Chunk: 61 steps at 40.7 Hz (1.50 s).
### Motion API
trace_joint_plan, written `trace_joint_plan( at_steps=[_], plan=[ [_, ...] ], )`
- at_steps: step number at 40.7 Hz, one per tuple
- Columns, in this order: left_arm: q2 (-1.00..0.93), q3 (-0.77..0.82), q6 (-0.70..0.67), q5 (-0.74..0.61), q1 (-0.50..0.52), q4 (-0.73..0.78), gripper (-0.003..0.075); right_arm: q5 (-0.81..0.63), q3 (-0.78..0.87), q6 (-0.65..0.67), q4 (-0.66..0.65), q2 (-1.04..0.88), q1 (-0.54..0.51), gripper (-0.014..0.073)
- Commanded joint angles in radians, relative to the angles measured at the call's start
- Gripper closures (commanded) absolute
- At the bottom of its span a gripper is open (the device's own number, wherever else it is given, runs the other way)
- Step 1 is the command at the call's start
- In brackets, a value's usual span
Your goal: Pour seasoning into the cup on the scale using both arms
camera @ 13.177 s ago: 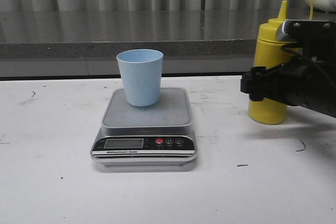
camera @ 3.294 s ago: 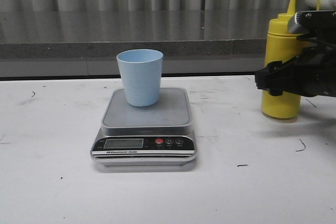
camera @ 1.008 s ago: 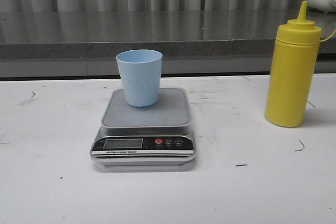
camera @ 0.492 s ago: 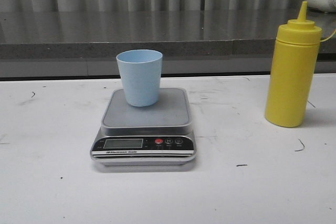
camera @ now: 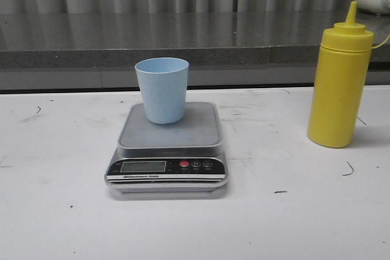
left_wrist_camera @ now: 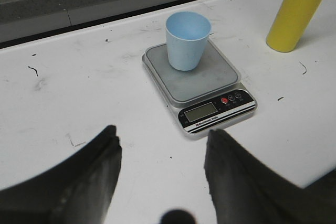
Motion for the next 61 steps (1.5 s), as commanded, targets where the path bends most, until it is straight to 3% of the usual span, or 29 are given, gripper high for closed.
trace_joint_plan(
  at_steps=[1, 16, 30, 48, 52, 61],
  plan=[
    [0.005, -0.027, -0.007, -0.096, -0.007, -0.011, 0.0356, -0.061, -0.031, -0.011, -0.009, 0.003, 0.0, 0.0715],
    [0.005, -0.027, -0.007, -0.12, -0.007, -0.017, 0.0373, -0.061, -0.031, -0.011, -0.009, 0.003, 0.0, 0.0715],
    [0.005, -0.027, -0.007, -0.116, -0.007, -0.017, 0.0739, -0.061, -0.031, -0.011, -0.009, 0.004, 0.0, 0.0715],
    [0.005, -0.027, -0.007, -0.116, -0.007, -0.017, 0.074, -0.061, -0.031, -0.011, -0.009, 0.004, 0.0, 0.0715],
    [-0.01, -0.01, -0.007, -0.143, -0.001, 0.104, 0.074, -0.061, -0.031, -0.011, -0.009, 0.004, 0.0, 0.0715],
    [-0.142, 0.165, -0.007, -0.362, 0.197, 0.134, 0.074, -0.061, -0.031, -0.011, -0.009, 0.004, 0.0, 0.0715]
  ],
)
